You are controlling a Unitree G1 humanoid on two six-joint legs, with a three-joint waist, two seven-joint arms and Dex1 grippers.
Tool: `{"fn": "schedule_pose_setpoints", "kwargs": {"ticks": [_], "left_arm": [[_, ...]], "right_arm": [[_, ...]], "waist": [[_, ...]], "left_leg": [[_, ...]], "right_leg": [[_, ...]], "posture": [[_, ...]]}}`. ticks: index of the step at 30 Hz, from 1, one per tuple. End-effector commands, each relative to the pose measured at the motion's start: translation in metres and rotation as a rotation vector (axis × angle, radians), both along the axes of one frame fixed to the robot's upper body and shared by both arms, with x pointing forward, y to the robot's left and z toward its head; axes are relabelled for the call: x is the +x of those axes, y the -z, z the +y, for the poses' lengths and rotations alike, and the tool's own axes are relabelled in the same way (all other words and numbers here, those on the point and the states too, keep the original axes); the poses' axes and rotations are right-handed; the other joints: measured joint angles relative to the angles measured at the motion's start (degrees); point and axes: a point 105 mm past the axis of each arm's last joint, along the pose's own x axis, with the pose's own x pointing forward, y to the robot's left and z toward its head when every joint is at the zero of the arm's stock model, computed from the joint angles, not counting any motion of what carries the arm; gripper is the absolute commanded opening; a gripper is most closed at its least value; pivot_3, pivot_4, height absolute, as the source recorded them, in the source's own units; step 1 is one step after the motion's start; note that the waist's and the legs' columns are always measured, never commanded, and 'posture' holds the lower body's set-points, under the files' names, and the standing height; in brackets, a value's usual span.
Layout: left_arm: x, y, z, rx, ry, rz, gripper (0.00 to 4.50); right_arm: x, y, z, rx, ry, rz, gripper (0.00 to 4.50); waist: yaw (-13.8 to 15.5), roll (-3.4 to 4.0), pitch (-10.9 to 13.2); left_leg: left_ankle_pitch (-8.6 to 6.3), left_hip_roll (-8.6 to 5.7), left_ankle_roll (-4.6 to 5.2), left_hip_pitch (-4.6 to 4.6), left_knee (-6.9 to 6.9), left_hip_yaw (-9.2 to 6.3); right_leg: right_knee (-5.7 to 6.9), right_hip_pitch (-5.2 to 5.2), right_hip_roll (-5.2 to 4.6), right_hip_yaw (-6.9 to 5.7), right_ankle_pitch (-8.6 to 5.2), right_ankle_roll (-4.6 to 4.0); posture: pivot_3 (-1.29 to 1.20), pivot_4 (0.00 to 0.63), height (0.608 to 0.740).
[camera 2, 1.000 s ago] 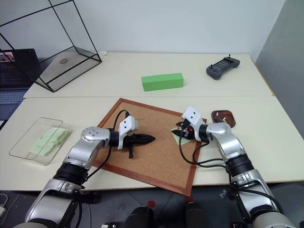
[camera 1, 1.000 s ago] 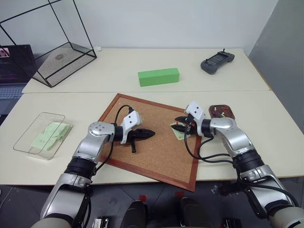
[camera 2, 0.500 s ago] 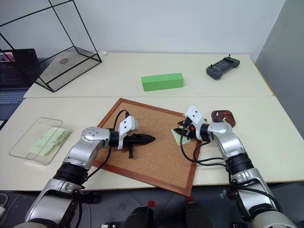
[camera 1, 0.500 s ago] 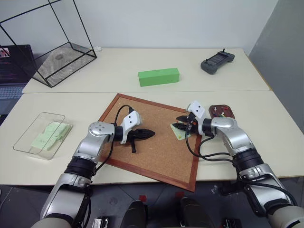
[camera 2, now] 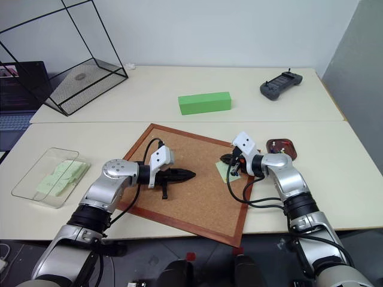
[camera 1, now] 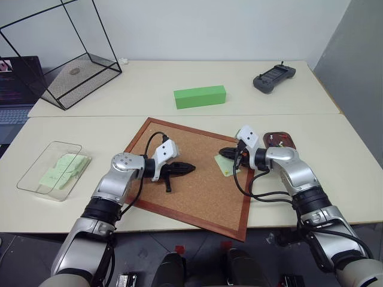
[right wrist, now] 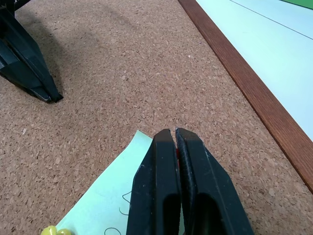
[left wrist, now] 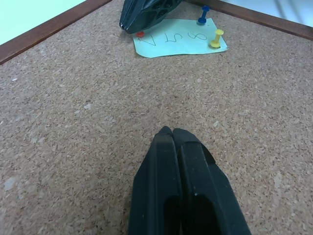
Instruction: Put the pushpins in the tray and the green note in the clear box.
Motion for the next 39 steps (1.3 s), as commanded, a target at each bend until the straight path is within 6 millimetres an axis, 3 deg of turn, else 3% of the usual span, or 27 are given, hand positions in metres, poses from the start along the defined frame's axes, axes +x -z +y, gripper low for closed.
{"fn": "schedule_pose_setpoints", "kwargs": {"ticks": [1, 6, 19, 27, 28, 31, 35, 39], "left_arm": [[0.0, 0.003, -0.004, 0.019, 0.01, 0.001, 0.0], [0.001, 0.002, -0.004, 0.012, 0.002, 0.008, 0.0], [0.003, 0.002, -0.006, 0.016, 0.012, 0.014, 0.0], [0.0, 0.005, -0.006, 0.022, 0.019, 0.02, 0.0], [0.0, 0.005, -0.006, 0.022, 0.02, 0.02, 0.0], [0.0, 0.005, -0.008, 0.016, 0.023, 0.027, 0.0], [0.001, 0.005, -0.008, 0.015, 0.024, 0.029, 0.0], [0.001, 0.005, -0.008, 0.02, 0.031, 0.031, 0.0]], "right_arm": [[-0.001, -0.031, 0.005, 0.102, -0.034, -0.056, 0.06], [-0.007, -0.044, 0.009, 0.128, -0.066, -0.076, 0.06], [-0.006, -0.044, -0.003, 0.097, -0.024, -0.104, 0.06], [-0.014, -0.064, -0.03, 0.105, 0.04, -0.154, 0.06], [-0.016, -0.066, -0.035, 0.104, 0.051, -0.156, 0.06], [-0.023, -0.074, -0.081, 0.091, 0.201, -0.166, 0.06], [-0.014, -0.07, -0.127, 0.047, 0.406, -0.184, 0.06], [-0.002, -0.061, -0.16, 0.025, 0.572, -0.18, 0.06]], "waist": [[0.0, 0.0, 0.0], [0.0, 0.03, 0.0], [0.0, 0.03, 0.0], [0.1, 0.03, 0.0], [0.0, 0.03, 0.0], [0.2, 0.03, 0.0], [0.2, 0.03, 0.0], [0.1, 0.04, 0.0]], "left_leg": [[0.0, 0.0, 0.0, 0.0, 0.0, 0.0], [0.0, 0.01, 0.0, -0.03, 0.0, -0.01], [0.0, 0.0, 0.0, -0.04, 0.0, -0.08], [0.0, -0.01, 0.0, -0.09, 0.0, -0.13], [0.0, -0.01, 0.0, -0.09, 0.0, -0.15], [0.0, -0.01, 0.0, -0.12, -0.01, -0.23], [0.0, -0.05, 0.0, -0.16, -0.01, -0.25], [0.0, -0.07, 0.0, -0.07, 0.0, -0.2]], "right_leg": [[0.0, 0.0, 0.0, 0.0, 0.0, 0.0], [0.0, -0.02, 0.0, -0.01, 0.0, 0.0], [0.0, 0.0, -0.03, -0.12, 0.0, 0.0], [-0.03, -0.01, -0.04, -0.17, 0.0, 0.0], [-0.03, 0.0, -0.05, -0.18, 0.0, 0.0], [-0.05, 0.01, -0.05, -0.27, 0.0, 0.0], [-0.07, 0.02, -0.09, -0.31, -0.01, -0.01], [-0.05, 0.08, -0.07, -0.29, -0.01, 0.0]], "posture": [[0.0, 0.15, 0.74], [0.0, 0.15, 0.74], [0.0, 0.15, 0.74], [0.0, 0.15, 0.74], [0.0, 0.15, 0.74], [0.0, 0.15, 0.74], [0.0, 0.15, 0.74], [0.0, 0.15, 0.74]]}}
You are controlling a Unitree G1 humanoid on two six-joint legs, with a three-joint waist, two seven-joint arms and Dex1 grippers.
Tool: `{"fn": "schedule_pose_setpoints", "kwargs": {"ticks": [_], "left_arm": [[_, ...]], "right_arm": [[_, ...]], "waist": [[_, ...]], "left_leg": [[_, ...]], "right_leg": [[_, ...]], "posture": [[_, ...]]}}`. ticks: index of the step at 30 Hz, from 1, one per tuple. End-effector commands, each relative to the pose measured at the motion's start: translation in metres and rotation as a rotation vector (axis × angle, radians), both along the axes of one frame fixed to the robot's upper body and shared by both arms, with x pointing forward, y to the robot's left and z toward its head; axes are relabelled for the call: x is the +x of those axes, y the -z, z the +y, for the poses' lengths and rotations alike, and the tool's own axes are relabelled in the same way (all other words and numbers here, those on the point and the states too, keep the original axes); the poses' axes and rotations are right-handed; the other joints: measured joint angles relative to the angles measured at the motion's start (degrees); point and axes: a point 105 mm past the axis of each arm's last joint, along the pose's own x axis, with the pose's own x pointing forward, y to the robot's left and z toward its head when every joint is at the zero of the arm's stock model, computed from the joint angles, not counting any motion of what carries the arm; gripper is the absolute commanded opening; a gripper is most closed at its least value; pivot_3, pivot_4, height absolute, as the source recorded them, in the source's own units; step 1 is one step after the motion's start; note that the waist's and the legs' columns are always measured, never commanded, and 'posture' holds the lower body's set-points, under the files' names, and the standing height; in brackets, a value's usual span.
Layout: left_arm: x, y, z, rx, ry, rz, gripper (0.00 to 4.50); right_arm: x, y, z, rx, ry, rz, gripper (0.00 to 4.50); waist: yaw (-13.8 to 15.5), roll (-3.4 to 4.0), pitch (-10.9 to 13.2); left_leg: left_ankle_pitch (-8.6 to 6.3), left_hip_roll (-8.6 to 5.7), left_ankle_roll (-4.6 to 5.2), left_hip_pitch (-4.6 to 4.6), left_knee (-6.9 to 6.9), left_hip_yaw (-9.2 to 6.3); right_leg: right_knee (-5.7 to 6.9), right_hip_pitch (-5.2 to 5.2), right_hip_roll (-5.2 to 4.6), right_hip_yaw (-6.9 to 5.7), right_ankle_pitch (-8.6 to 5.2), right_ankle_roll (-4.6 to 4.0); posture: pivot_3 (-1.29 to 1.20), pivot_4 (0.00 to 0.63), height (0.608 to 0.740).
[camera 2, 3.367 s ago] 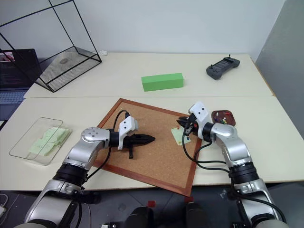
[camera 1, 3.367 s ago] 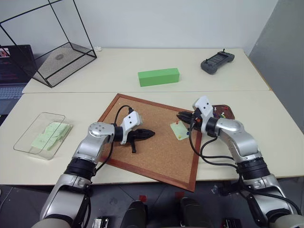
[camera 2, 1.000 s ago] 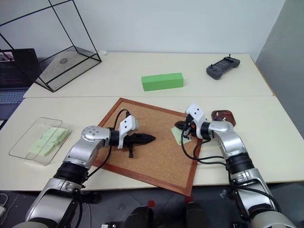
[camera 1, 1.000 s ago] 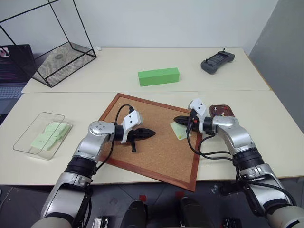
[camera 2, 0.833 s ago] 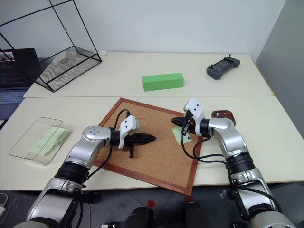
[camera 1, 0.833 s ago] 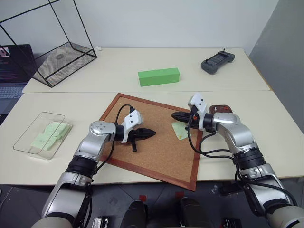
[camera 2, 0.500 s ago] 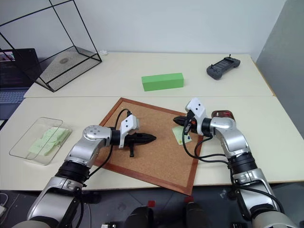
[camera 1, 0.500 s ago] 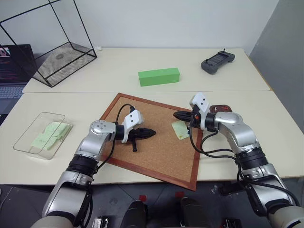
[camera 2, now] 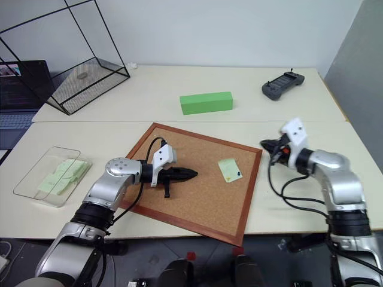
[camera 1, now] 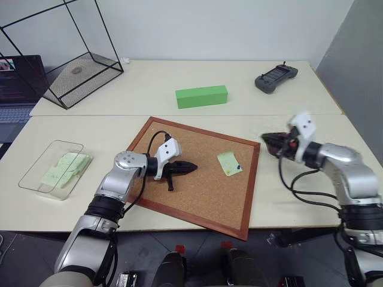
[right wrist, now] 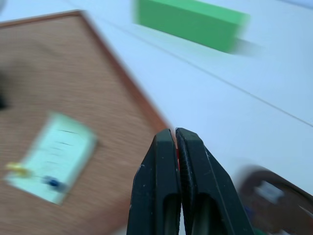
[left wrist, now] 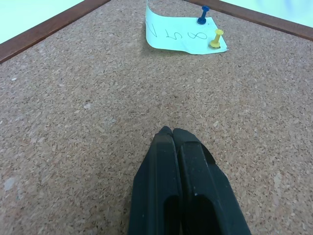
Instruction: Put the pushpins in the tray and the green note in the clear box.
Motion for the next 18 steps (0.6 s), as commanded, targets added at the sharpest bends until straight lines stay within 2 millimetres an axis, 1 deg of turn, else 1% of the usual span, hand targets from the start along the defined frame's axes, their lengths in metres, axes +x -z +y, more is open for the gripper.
{"fn": "schedule_pose_setpoints", "kwargs": {"ticks": [1, 3, 9, 14, 16, 18], "left_arm": [[-0.001, 0.005, -0.005, 0.02, 0.025, 0.018, 0.0], [-0.001, 0.005, -0.006, 0.023, 0.031, 0.016, 0.0], [0.0, 0.005, -0.007, 0.025, 0.039, 0.012, 0.0], [-0.002, 0.004, -0.005, 0.026, 0.037, 0.01, 0.0], [-0.003, 0.005, -0.003, 0.031, 0.03, 0.007, 0.0], [-0.003, 0.006, -0.001, 0.033, 0.026, 0.006, 0.0]], "right_arm": [[0.012, -0.001, -0.03, 0.001, 0.151, -0.027, 0.06], [0.018, 0.004, -0.034, 0.015, 0.179, -0.012, 0.06], [0.037, 0.015, -0.037, 0.105, 0.238, 0.038, 0.06], [0.044, 0.022, -0.038, 0.143, 0.259, 0.057, 0.06], [0.045, 0.022, -0.036, 0.15, 0.253, 0.059, 0.48], [0.045, 0.023, -0.035, 0.15, 0.249, 0.058, 0.77]], "waist": [[-0.1, 0.0, 0.0], [-0.1, 0.01, 0.0], [-0.1, 0.04, 0.0], [0.0, 0.04, 0.0], [0.0, 0.04, 0.0], [-0.1, 0.05, 0.0]], "left_leg": [[0.0, 0.0, 0.0, 0.01, 0.01, 0.01], [0.0, -0.02, 0.0, 0.03, 0.01, 0.03], [0.01, -0.01, 0.01, 0.01, 0.01, 0.07], [0.01, 0.0, 0.01, -0.03, -0.01, 0.04], [0.01, 0.0, 0.01, -0.03, -0.02, 0.04], [0.01, 0.0, 0.01, -0.03, -0.03, 0.05]], "right_leg": [[0.0, 0.01, 0.02, 0.0, 0.0, 0.0], [0.01, 0.01, 0.03, 0.02, 0.0, 0.0], [0.02, -0.01, 0.02, 0.06, 0.0, 0.0], [-0.01, -0.01, -0.02, 0.04, 0.0, 0.0], [-0.01, -0.01, -0.04, 0.04, 0.0, -0.01], [-0.01, -0.02, -0.04, 0.04, 0.0, -0.01]], "posture": [[0.0, 0.15, 0.74], [0.0, 0.15, 0.74], [0.0, 0.15, 0.74], [0.0, 0.15, 0.74], [0.0, 0.15, 0.74], [0.0, 0.15, 0.74]]}}
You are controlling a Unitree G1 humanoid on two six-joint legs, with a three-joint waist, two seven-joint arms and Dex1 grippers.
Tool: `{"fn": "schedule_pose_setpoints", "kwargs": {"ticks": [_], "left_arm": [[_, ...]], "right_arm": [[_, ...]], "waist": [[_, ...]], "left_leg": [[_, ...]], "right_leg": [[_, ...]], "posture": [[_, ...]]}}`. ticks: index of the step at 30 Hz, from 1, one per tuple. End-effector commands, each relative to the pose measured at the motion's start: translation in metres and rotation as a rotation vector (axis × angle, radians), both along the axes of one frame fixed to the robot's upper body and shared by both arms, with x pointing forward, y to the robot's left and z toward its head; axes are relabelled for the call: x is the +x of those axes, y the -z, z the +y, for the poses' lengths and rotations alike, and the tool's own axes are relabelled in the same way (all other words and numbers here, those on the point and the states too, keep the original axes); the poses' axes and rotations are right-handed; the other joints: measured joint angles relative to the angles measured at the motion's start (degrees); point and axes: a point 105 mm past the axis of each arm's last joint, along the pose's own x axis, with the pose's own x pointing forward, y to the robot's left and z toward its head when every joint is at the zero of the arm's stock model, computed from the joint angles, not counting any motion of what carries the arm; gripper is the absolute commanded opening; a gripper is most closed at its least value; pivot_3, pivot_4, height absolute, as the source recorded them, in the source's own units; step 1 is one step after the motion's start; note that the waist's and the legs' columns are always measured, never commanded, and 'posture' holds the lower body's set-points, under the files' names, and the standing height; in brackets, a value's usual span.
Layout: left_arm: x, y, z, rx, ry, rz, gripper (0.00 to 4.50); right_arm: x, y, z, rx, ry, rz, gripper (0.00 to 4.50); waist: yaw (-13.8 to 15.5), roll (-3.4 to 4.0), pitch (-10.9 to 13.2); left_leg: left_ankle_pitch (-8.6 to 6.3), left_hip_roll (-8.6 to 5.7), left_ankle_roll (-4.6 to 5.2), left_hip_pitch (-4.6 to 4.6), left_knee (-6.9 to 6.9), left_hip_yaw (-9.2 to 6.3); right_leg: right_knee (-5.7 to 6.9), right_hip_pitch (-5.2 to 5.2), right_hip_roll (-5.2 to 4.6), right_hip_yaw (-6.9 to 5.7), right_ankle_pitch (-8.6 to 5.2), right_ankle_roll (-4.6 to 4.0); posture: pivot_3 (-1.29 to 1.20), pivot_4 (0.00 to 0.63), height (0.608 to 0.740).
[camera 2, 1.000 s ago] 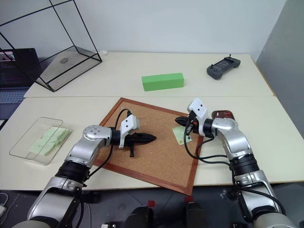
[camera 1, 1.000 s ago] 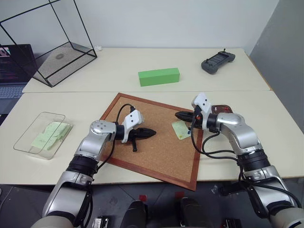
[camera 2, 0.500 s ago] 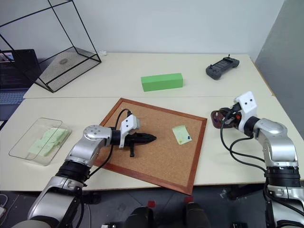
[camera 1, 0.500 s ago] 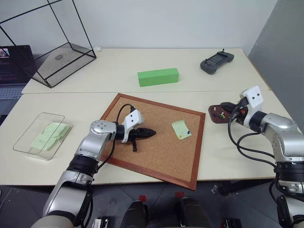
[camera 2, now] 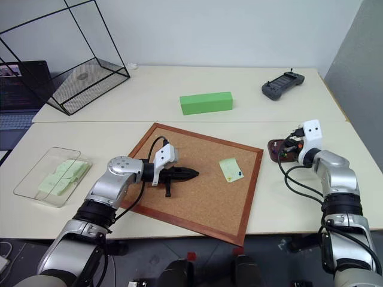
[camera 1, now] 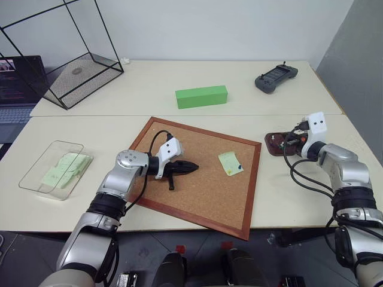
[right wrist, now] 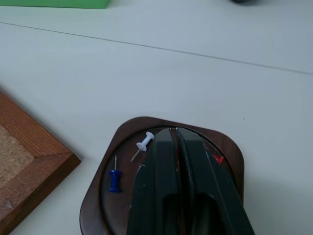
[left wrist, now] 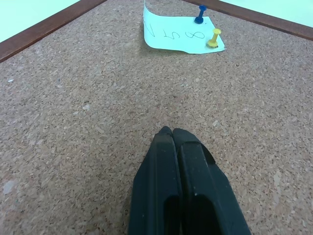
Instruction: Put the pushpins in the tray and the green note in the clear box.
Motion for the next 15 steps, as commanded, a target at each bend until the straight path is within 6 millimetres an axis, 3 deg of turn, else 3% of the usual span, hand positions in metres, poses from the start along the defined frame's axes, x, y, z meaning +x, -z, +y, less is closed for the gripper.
{"fn": "schedule_pose_setpoints", "kwargs": {"ticks": [1, 4, 15], "left_arm": [[-0.0038, 0.0062, 0.003, 0.031, 0.003, 0.006, 0.0], [-0.0033, 0.0056, 0.0028, 0.029, 0.001, 0.005, 0.0], [-0.0012, 0.0048, 0.0012, 0.031, 0.006, 0.004, 0.0]], "right_arm": [[0.0053, -0.0211, -0.0008, -0.004, -0.004, -0.08, 1.04], [0.0061, -0.0204, -0.0003, -0.016, -0.008, -0.08, 1.61], [0.0028, -0.0239, -0.0021, -0.017, -0.02, -0.096, 1.61]], "waist": [[-0.1, 0.01, 0.0], [-0.1, 0.01, 0.0], [-0.1, 0.02, 0.0]], "left_leg": [[0.0, 0.0, 0.0, 0.0, 0.0, 0.0], [0.0, 0.01, 0.0, 0.02, 0.01, 0.01], [0.0, 0.01, 0.0, 0.02, 0.01, 0.01]], "right_leg": [[0.01, -0.01, 0.0, 0.0, 0.0, 0.0], [0.02, 0.0, 0.01, 0.0, 0.0, 0.0], [0.02, 0.0, 0.01, 0.0, 0.0, 0.0]], "posture": [[0.0, 0.15, 0.74], [0.0, 0.15, 0.74], [0.0, 0.15, 0.74]]}}
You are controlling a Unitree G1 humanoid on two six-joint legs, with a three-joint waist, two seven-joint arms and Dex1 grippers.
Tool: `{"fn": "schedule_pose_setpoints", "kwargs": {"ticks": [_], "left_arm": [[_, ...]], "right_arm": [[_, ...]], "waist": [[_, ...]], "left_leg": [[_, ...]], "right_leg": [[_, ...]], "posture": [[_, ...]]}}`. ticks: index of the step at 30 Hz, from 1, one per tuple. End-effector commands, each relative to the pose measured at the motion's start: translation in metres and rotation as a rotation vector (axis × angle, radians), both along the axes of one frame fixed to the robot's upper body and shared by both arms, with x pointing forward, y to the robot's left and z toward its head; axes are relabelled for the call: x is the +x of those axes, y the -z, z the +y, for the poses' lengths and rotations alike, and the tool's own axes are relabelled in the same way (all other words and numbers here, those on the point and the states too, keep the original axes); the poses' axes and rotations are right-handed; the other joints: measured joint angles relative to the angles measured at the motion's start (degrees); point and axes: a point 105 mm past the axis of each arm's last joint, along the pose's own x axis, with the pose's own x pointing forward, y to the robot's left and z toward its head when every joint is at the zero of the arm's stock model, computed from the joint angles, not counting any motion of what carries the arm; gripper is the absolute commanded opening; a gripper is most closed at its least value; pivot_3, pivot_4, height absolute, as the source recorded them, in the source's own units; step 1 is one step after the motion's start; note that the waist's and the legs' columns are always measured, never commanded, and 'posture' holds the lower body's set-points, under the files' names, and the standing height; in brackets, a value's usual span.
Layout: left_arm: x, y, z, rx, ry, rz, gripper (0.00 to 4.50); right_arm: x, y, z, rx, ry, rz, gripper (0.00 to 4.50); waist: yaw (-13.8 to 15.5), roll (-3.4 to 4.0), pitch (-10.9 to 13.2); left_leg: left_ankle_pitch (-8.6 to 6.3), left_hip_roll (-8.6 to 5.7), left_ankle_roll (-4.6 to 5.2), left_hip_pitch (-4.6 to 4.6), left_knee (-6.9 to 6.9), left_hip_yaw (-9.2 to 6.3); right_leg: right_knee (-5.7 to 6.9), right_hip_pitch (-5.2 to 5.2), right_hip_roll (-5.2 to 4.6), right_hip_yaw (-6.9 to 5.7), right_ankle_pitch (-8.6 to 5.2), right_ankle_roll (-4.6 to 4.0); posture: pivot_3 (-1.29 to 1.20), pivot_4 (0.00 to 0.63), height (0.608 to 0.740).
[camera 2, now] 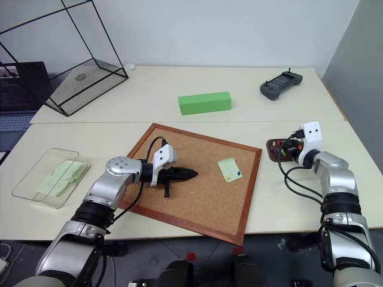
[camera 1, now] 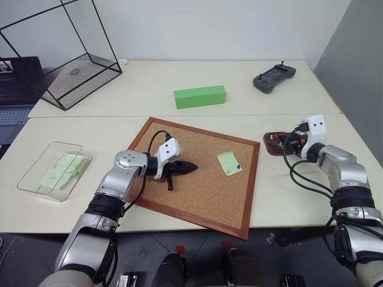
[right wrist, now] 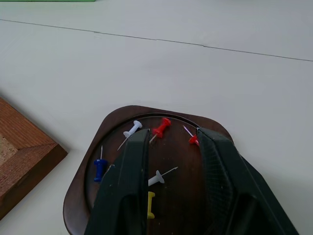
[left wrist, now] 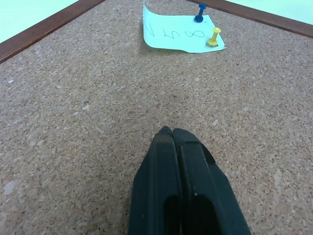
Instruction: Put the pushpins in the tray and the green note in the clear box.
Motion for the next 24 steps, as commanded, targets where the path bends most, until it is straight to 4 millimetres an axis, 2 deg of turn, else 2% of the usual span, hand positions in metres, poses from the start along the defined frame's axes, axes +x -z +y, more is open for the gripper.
{"fn": "schedule_pose_setpoints", "kwargs": {"ticks": [1, 5, 8, 11, 14, 19, 24], "left_arm": [[-0.001, 0.005, -0.001, 0.027, 0.011, 0.008, 0.0], [0.0, 0.005, -0.001, 0.029, 0.012, 0.006, 0.0], [0.0, 0.004, -0.001, 0.029, 0.013, 0.006, 0.0], [0.001, 0.004, -0.001, 0.031, 0.015, 0.006, 0.0], [0.001, 0.004, -0.001, 0.032, 0.014, 0.006, 0.0], [0.002, 0.003, -0.001, 0.031, 0.015, 0.006, 0.0], [0.001, 0.003, -0.002, 0.032, 0.018, 0.005, 0.0]], "right_arm": [[-0.001, -0.026, 0.002, -0.012, -0.047, -0.088, 1.61], [-0.017, -0.033, 0.024, -0.045, -0.226, -0.119, 1.61], [-0.046, -0.036, 0.055, -0.09, -0.466, -0.138, 1.61], [-0.075, -0.028, 0.078, -0.153, -0.646, -0.134, 1.61], [-0.091, -0.02, 0.094, -0.142, -0.737, -0.122, 1.61], [-0.093, -0.002, 0.121, -0.102, -0.78, -0.116, 1.61], [-0.083, 0.004, 0.127, -0.111, -0.76, -0.12, 1.61]], "waist": [[0.0, 0.0, 0.0], [0.0, 0.0, 0.0], [0.1, 0.0, 0.0], [0.0, 0.01, 0.0], [0.1, 0.01, 0.0], [0.1, 0.01, 0.0], [0.1, 0.01, 0.0]], "left_leg": [[0.0, 0.0, 0.0, 0.0, 0.0, 0.0], [0.0, 0.0, 0.0, 0.0, -0.01, -0.01], [0.0, 0.0, 0.0, -0.02, -0.01, -0.04], [0.0, 0.0, 0.01, -0.03, -0.01, -0.07], [0.0, 0.0, 0.0, -0.02, 0.03, -0.06], [0.0, -0.01, 0.0, 0.06, 0.08, -0.04], [0.01, -0.01, -0.01, 0.06, 0.07, -0.07]], "right_leg": [[0.0, 0.0, 0.0, 0.0, 0.0, 0.0], [0.0, 0.0, 0.0, -0.01, 0.0, 0.0], [-0.02, 0.0, 0.0, -0.04, 0.0, 0.0], [-0.03, 0.01, 0.01, -0.08, 0.0, 0.01], [-0.02, 0.02, 0.01, -0.08, -0.01, 0.01], [0.02, 0.08, 0.04, -0.06, 0.0, 0.01], [0.02, 0.08, 0.08, -0.09, 0.0, 0.01]], "posture": [[0.0, 0.15, 0.74], [0.0, 0.15, 0.74], [0.0, 0.15, 0.74], [0.0, 0.15, 0.74], [0.0, 0.15, 0.74], [0.0, 0.15, 0.74], [0.0, 0.15, 0.74]]}}
